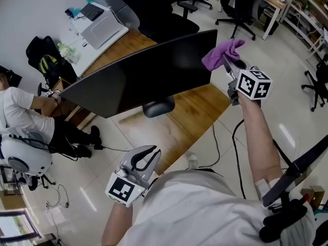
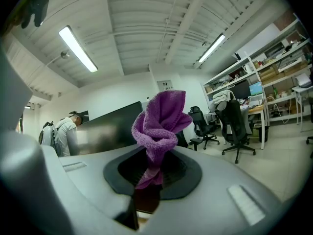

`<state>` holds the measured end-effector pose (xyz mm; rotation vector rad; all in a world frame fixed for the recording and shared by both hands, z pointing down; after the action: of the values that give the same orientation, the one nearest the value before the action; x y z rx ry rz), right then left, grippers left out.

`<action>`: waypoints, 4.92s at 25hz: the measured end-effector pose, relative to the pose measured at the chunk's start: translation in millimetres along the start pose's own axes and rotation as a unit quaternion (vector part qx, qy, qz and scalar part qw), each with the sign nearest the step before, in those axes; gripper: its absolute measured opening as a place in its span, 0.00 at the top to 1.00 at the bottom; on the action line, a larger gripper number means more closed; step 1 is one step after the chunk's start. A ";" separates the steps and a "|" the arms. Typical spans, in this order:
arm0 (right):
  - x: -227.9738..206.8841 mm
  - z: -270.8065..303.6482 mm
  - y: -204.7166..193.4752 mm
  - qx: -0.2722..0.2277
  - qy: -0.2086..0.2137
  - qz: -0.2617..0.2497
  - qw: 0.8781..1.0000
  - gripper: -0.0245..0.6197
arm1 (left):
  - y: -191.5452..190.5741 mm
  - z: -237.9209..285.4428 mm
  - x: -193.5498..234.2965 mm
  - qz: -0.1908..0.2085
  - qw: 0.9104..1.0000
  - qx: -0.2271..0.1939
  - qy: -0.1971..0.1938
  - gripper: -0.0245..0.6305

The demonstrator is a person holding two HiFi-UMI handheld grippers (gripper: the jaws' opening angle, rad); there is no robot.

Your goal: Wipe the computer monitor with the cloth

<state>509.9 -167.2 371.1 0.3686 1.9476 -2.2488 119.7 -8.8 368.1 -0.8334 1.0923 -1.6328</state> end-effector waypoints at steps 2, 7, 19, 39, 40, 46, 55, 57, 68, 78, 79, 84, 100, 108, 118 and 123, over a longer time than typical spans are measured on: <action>-2.1 1.2 -8.0 0.005 -0.002 0.003 1.000 0.87 | -0.8 -1.8 -1.9 0.001 1.000 0.004 0.002 0.85; -7.0 4.7 -28.6 0.019 -0.005 0.011 1.000 0.87 | -3.7 -7.0 -6.2 -0.004 1.000 0.012 0.007 0.85; -20.2 16.6 -75.2 0.056 -0.018 0.020 0.998 0.88 | -2.0 -16.3 -3.9 -0.018 0.999 0.029 0.027 0.85; -49.0 27.5 -157.0 0.126 -0.048 0.026 0.991 0.88 | -5.5 -15.3 -1.5 -0.031 0.997 0.053 0.038 0.85; -50.2 27.7 -161.2 0.129 -0.050 0.026 0.990 0.87 | -6.1 -15.5 -1.7 -0.031 0.997 0.054 0.038 0.85; -55.6 28.8 -187.9 0.150 -0.060 0.032 0.986 0.87 | -10.2 -17.6 -1.6 -0.031 0.997 0.058 0.041 0.85; -61.2 29.3 -216.7 0.177 -0.075 0.038 0.981 0.88 | -12.9 -24.4 1.4 -0.037 0.997 0.059 0.043 0.85; -62.0 28.9 -219.8 0.180 -0.082 0.042 0.979 0.88 | -14.2 -26.0 2.3 -0.038 0.997 0.059 0.043 0.85; -57.5 23.7 -243.9 0.187 -0.117 0.083 0.972 0.88 | -25.9 -38.8 5.6 -0.044 0.997 0.058 0.038 0.85; -28.0 27.3 -250.7 0.195 -0.111 0.075 0.972 0.88 | -37.9 -58.7 10.1 -0.056 0.996 0.050 0.040 0.85; -24.1 28.3 -251.3 0.196 -0.111 0.074 0.972 0.88 | -38.5 -61.6 11.1 -0.058 0.996 0.047 0.041 0.85; -11.1 33.3 -254.9 0.199 -0.113 0.072 0.971 0.88 | -44.4 -75.2 15.8 -0.064 0.996 0.040 0.046 0.85; 56.0 49.9 -264.4 0.208 -0.098 0.068 0.971 0.88 | -63.7 -116.4 33.2 -0.075 0.996 0.018 0.055 0.85; 95.2 61.3 -268.9 0.210 -0.088 0.064 0.972 0.88 | -75.9 -141.2 42.7 -0.083 0.995 0.010 0.057 0.85; 137.0 68.4 -281.8 0.210 -0.078 0.059 0.973 0.88 | -93.7 -173.1 48.3 -0.084 0.995 0.009 0.060 0.85; 157.7 71.7 -286.8 0.210 -0.072 0.055 0.973 0.88 | -101.9 -188.7 50.0 -0.088 0.994 0.006 0.064 0.85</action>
<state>275.6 -187.0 609.9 0.3377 1.3391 -2.5230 -98.1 8.1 395.5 -0.8461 1.1224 -1.8600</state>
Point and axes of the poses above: the fingertips, and each gripper's own axes: z forward along the fingers, x to its left, y out of its top, the point moved 5 cm from there along -z, backward along the fingers, and after that the axes turned 3 degrees about -y, right-handed, at the moved point
